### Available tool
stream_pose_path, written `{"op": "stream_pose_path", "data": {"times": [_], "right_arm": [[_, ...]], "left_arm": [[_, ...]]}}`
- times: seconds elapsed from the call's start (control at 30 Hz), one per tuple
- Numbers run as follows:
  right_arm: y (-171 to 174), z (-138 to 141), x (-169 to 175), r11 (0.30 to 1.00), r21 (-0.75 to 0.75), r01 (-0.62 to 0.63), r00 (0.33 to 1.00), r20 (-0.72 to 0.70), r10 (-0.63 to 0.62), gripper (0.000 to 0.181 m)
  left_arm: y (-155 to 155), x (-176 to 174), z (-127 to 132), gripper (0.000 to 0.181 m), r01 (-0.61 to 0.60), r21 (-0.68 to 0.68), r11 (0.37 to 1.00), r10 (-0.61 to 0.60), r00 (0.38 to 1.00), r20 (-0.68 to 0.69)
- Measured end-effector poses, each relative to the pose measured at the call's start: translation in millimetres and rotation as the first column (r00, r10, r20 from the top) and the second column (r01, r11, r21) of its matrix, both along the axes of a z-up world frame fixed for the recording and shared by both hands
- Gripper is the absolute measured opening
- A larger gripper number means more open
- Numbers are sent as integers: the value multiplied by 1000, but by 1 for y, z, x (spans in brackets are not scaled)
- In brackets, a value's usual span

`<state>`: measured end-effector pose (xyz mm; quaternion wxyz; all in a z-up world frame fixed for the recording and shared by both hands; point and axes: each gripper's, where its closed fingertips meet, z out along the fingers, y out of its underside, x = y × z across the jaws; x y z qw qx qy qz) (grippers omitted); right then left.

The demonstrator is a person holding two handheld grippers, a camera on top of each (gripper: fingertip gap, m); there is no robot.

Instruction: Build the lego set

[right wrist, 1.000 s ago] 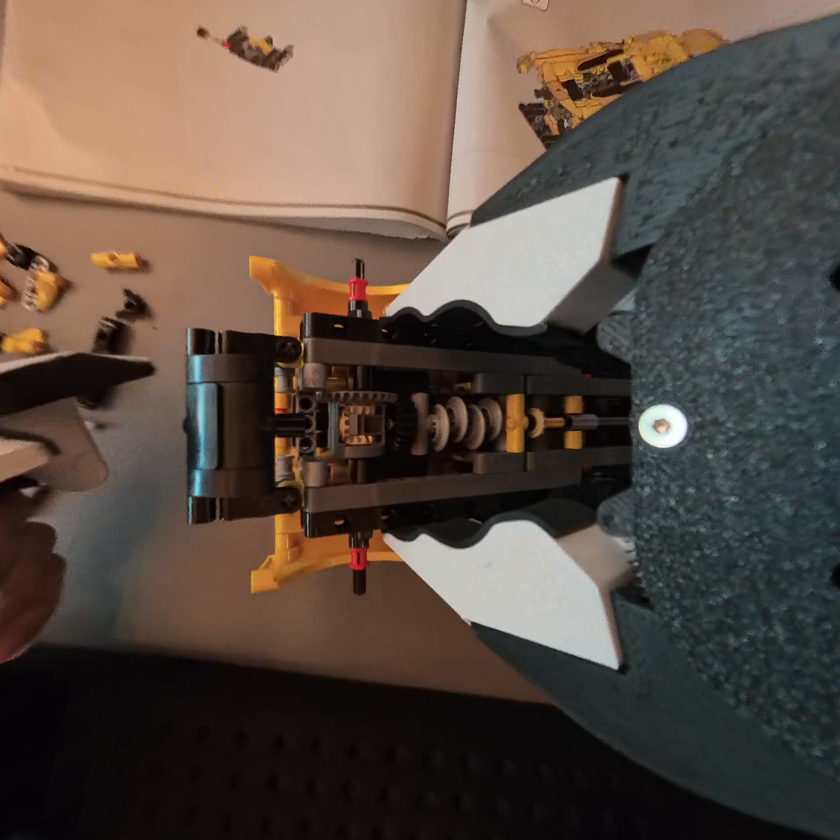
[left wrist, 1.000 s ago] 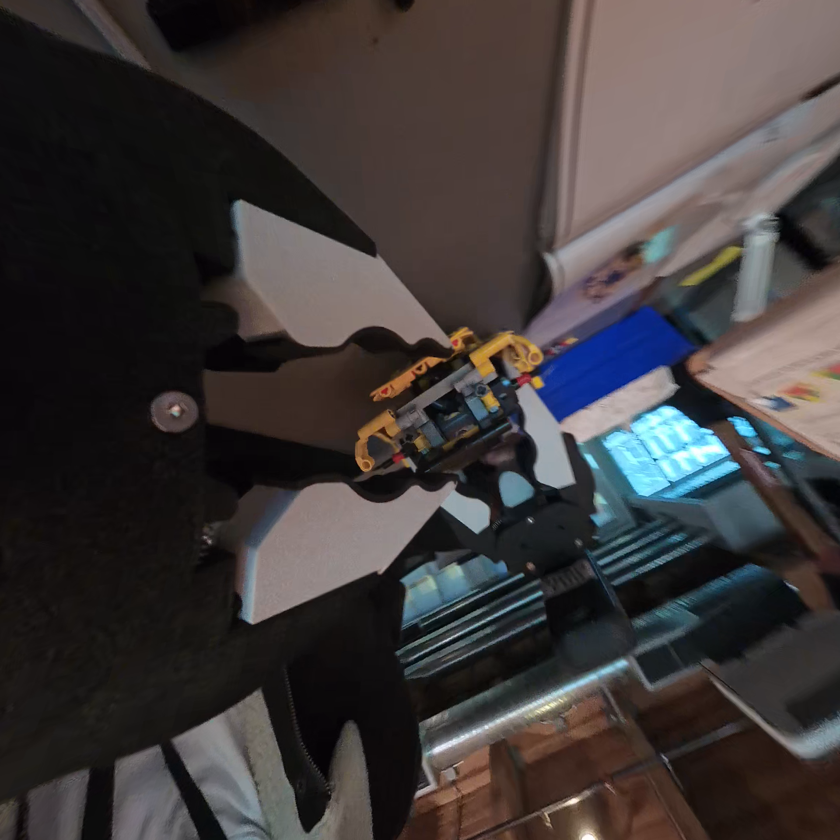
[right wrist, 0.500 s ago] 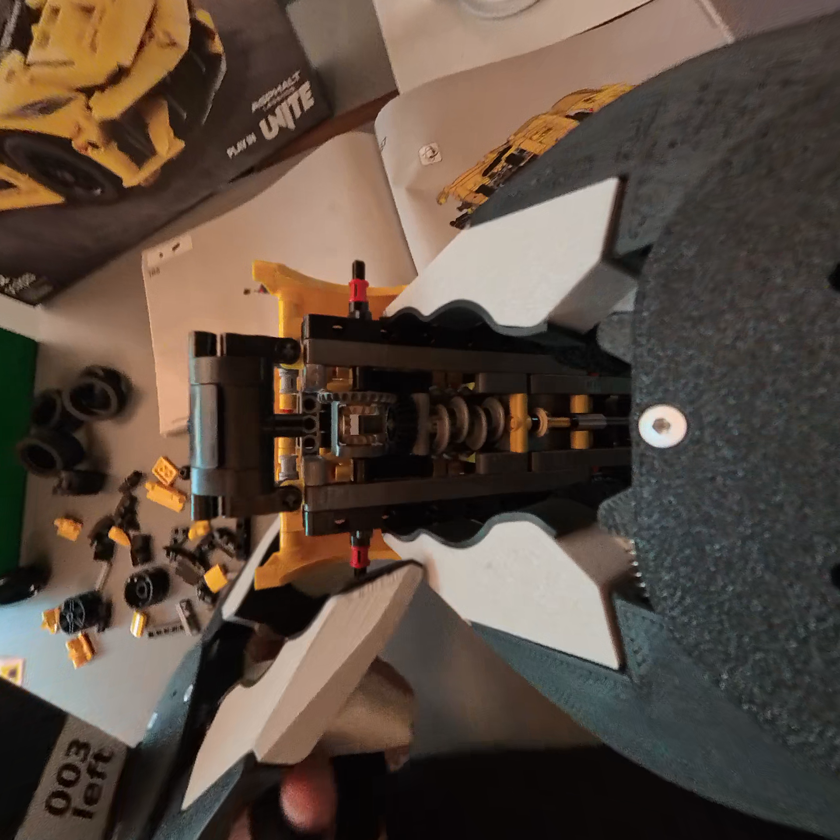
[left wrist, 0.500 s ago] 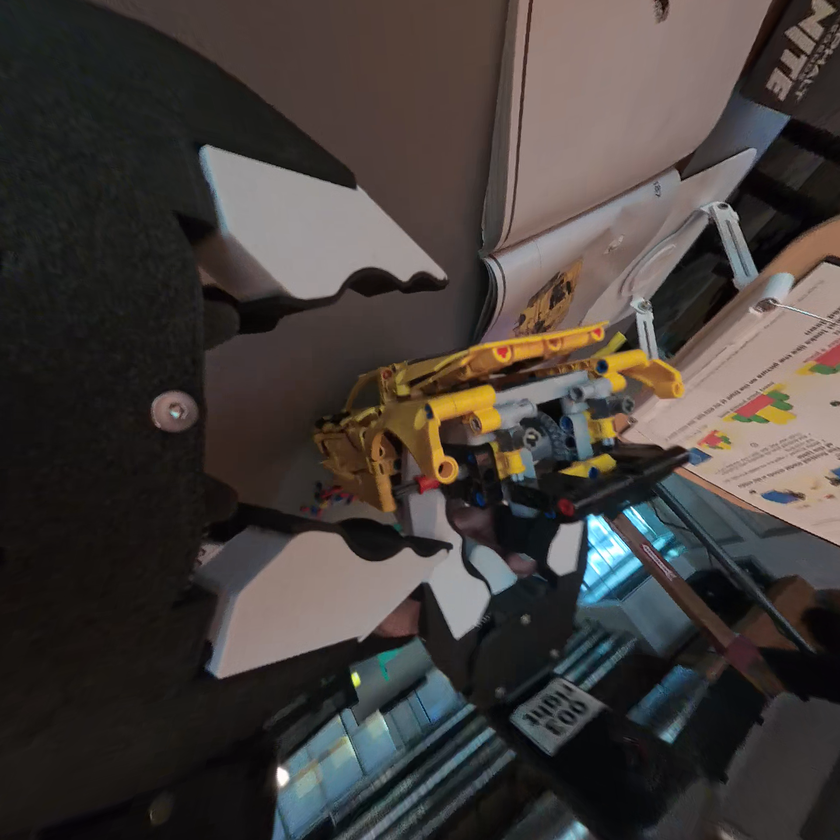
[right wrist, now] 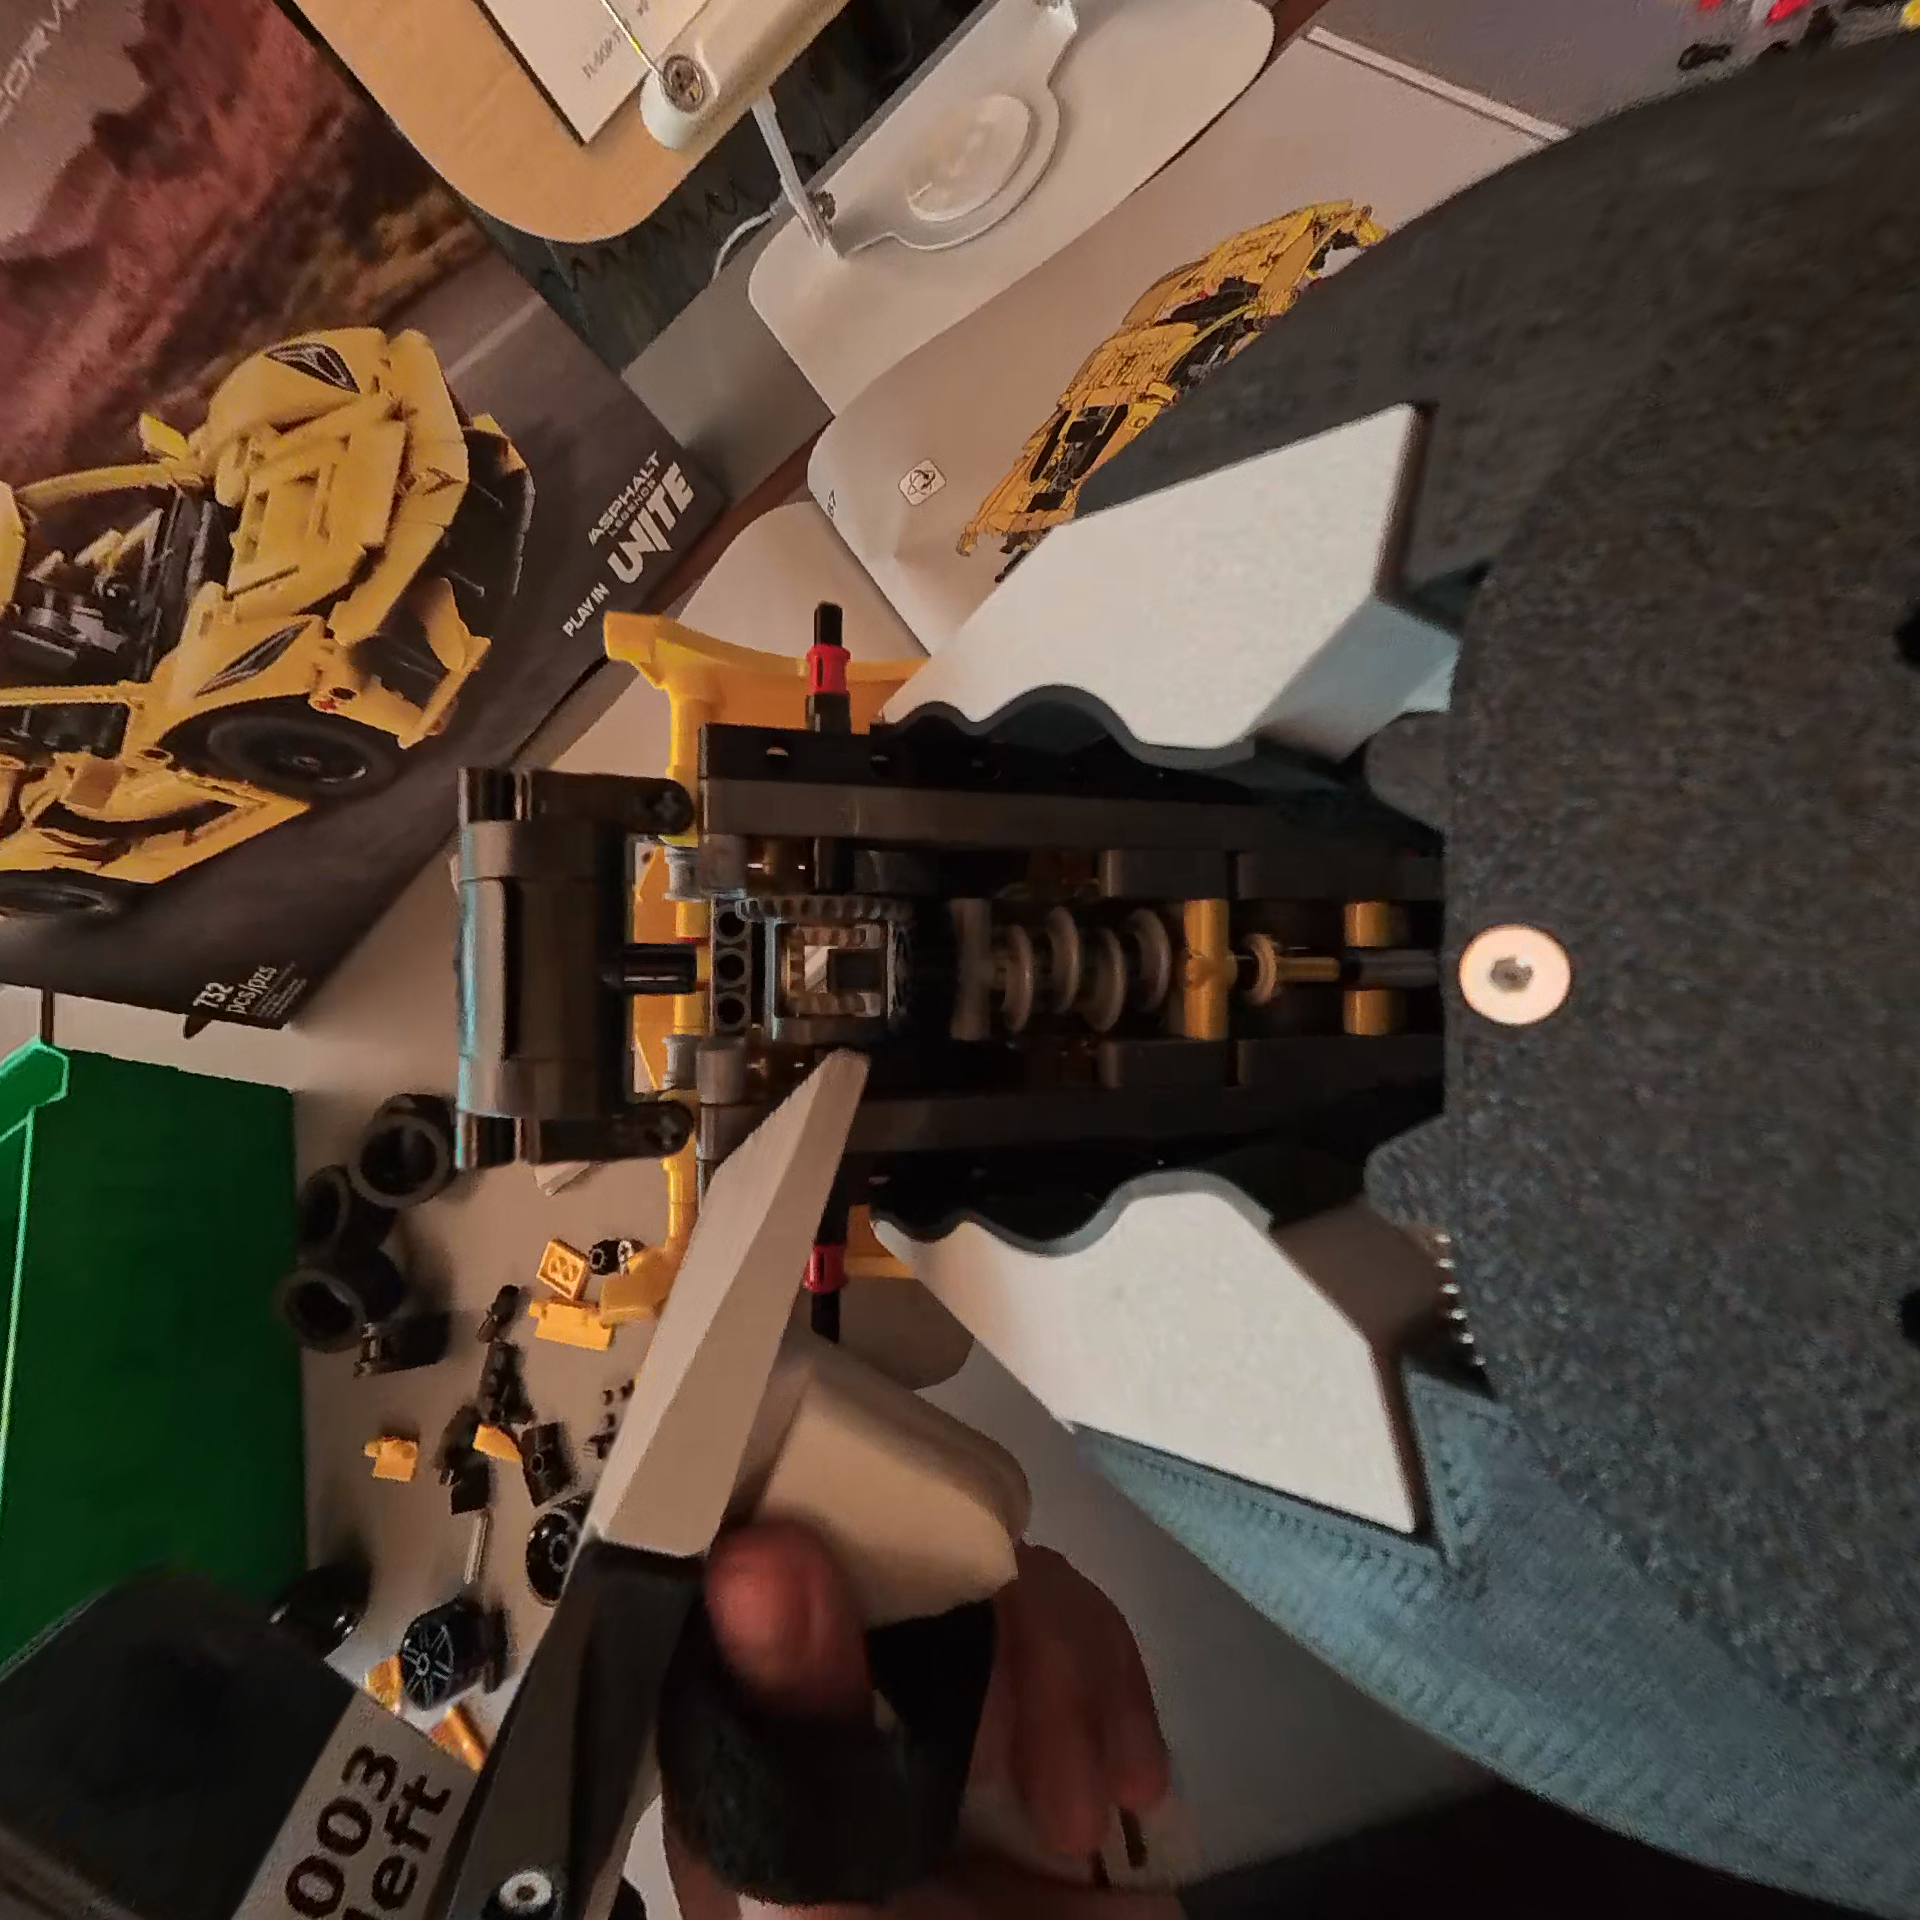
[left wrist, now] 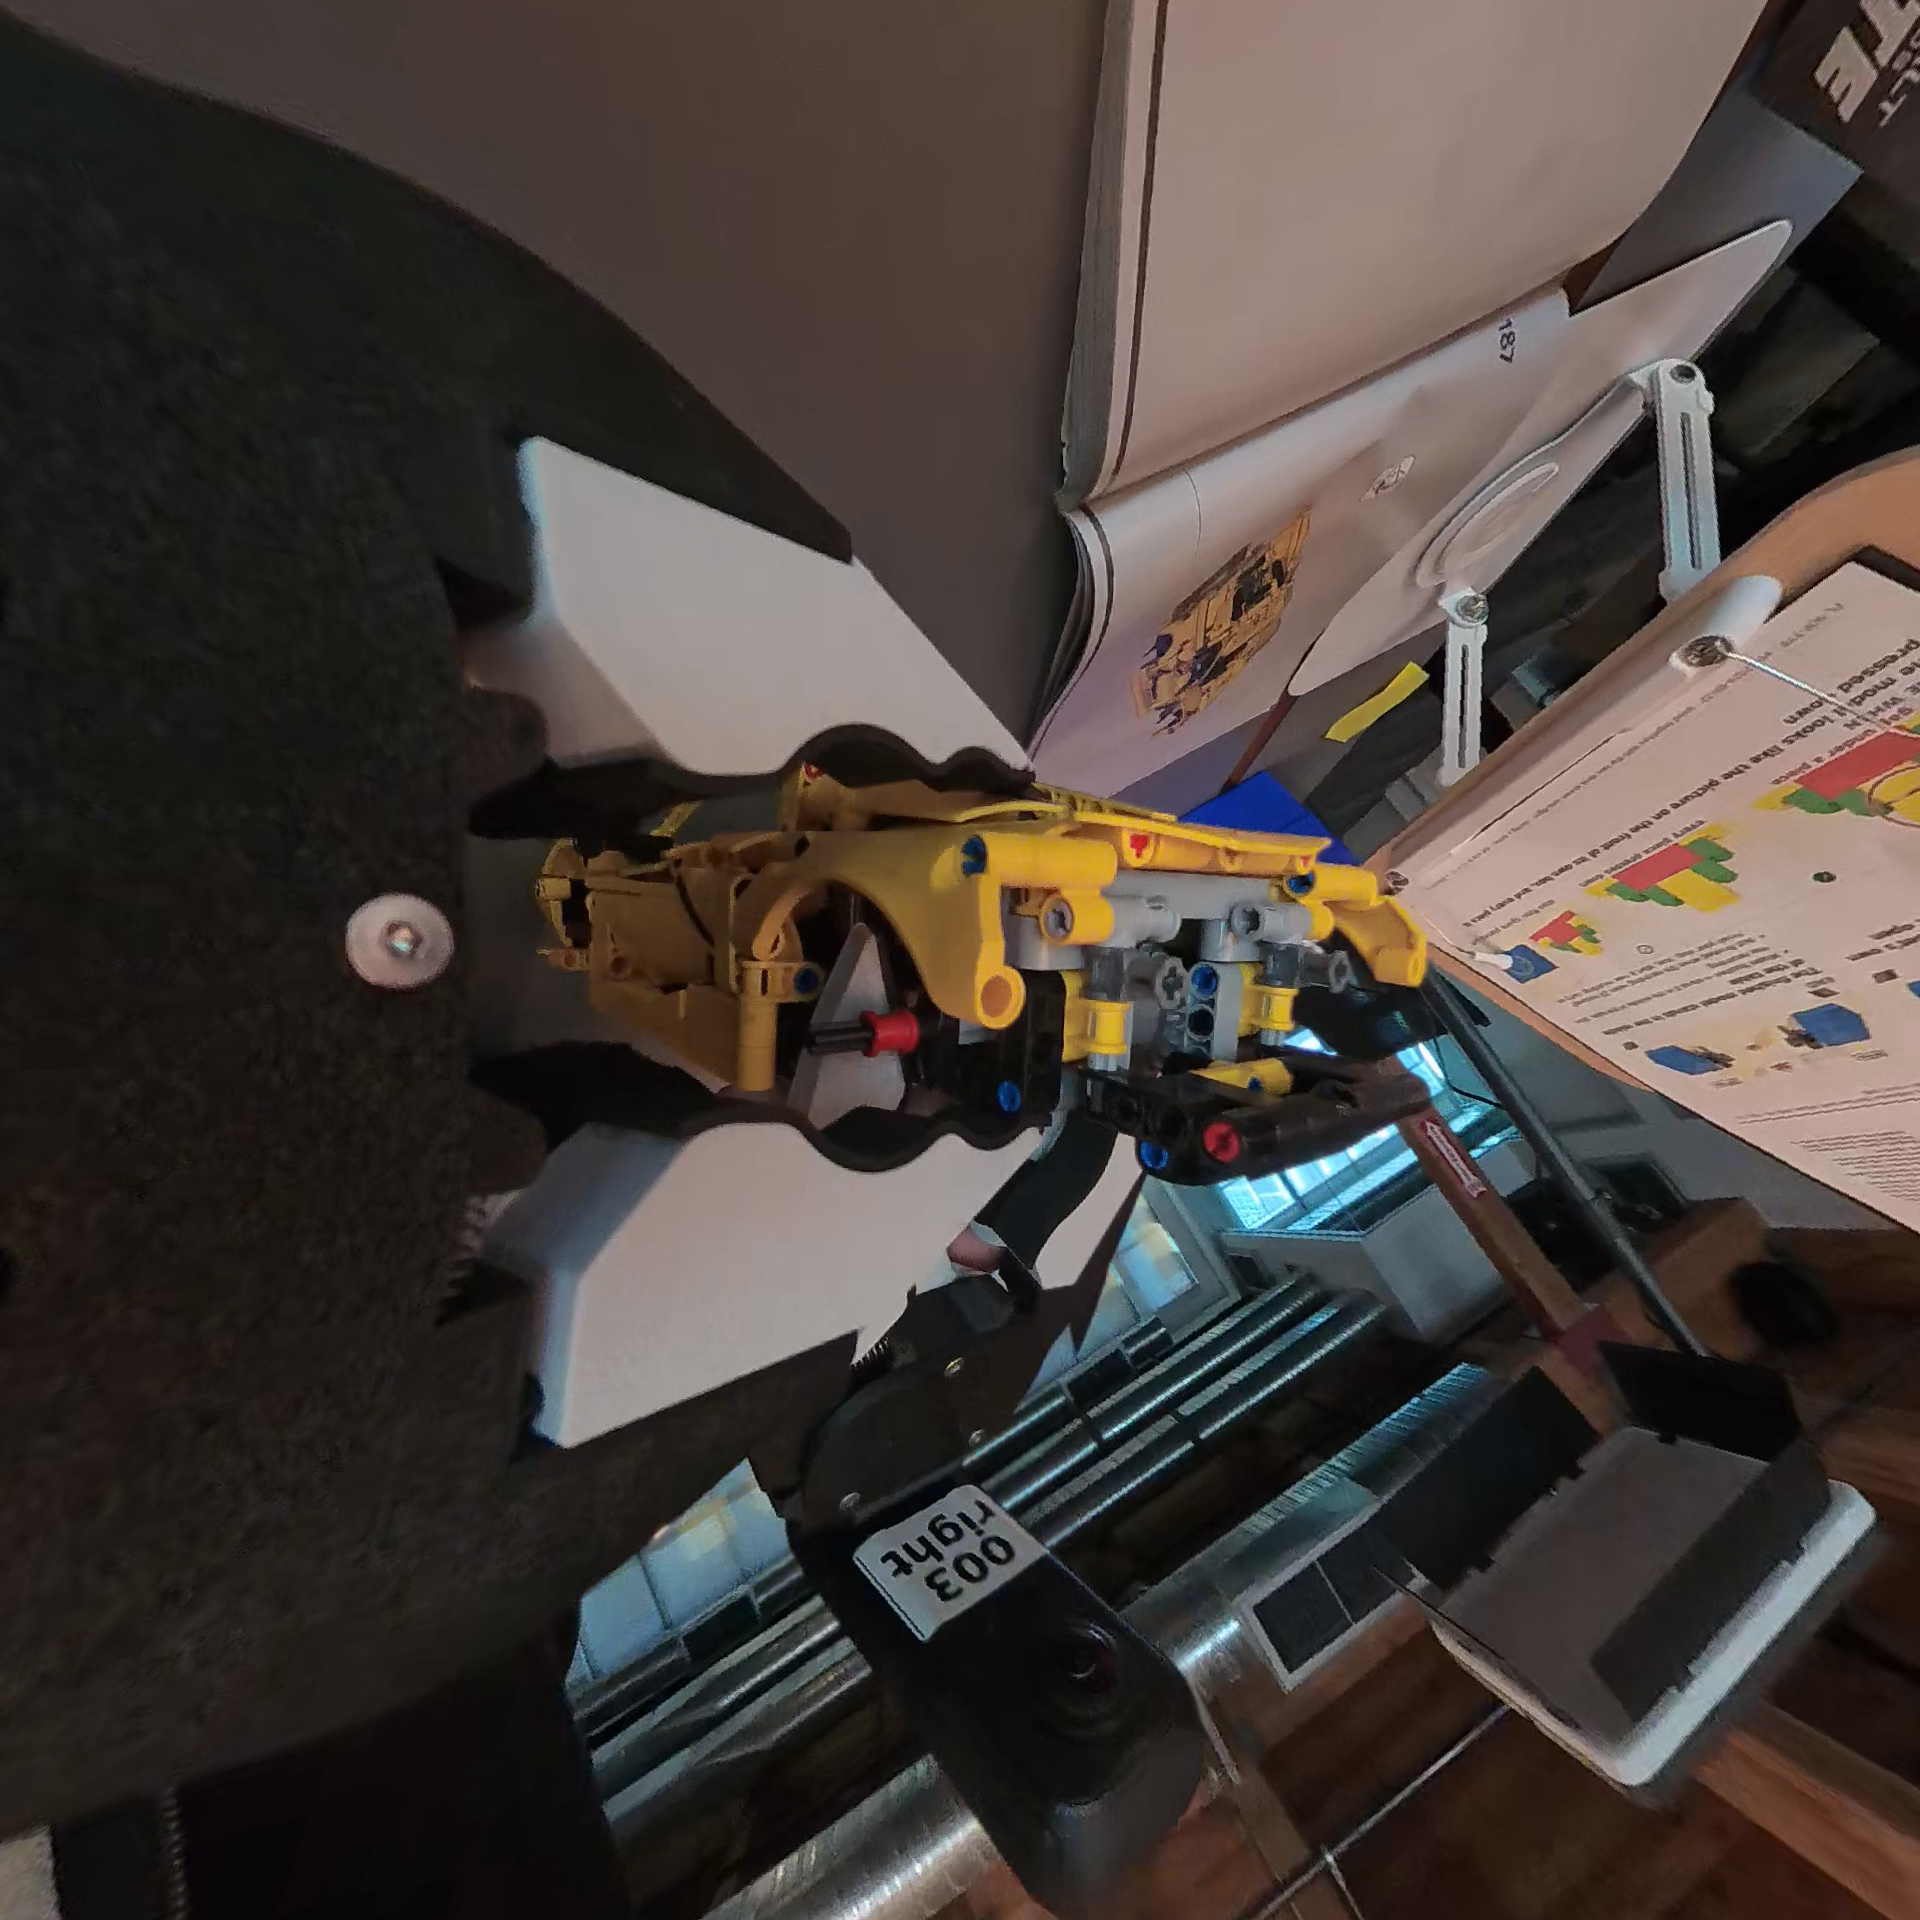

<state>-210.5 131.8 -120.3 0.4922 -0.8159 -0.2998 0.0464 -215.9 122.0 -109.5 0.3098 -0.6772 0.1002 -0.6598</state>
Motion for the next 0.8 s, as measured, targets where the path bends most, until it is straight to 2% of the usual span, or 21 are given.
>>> {"op": "stream_pose_path", "data": {"times": [0.07,0.17,0.23,0.33,0.4,0.5,0.53,0.57,0.67,0.7,0.77,0.8], "right_arm": [[-1,-1,0,1000,-7,-26,1000,-15,26,88],[-11,-1,-5,990,-78,-115,991,-78,109,107],[-20,4,0,977,-106,-185,977,-124,171,105],[-28,28,22,957,-89,-275,947,-199,254,94],[-33,45,34,918,-93,-386,900,-256,352,69],[-27,67,42,829,-30,-558,777,-369,509,62],[-20,71,48,815,-30,-579,760,-383,525,49],[-19,77,49,780,-34,-625,715,-427,554,43],[-13,94,51,690,-4,-724,584,-537,610,59],[-11,99,54,673,14,-740,557,-549,623,60],[-13,107,56,654,19,-756,516,-598,614,87],[-15,104,57,656,5,-755,524,-597,608,89]], "left_arm": [[1,2,-1,60,12,-2,1000,-12,1000,-13],[2,4,-3,59,41,-11,999,-41,999,-18],[4,5,-5,59,59,-19,998,-59,998,-21],[6,5,-7,59,87,-14,996,-87,996,-20],[3,7,-3,59,125,21,992,-125,992,-14],[-3,13,9,59,190,114,975,-187,982,-36],[-6,15,14,59,217,147,965,-213,976,-46],[-8,16,19,59,239,178,955,-232,971,-59],[-14,22,30,59,297,243,923,-279,954,-108],[-14,24,32,59,312,255,915,-287,949,-130],[-17,28,39,59,335,281,899,-301,940,-160],[-20,31,42,59,349,297,889,-307,935,-178]]}}
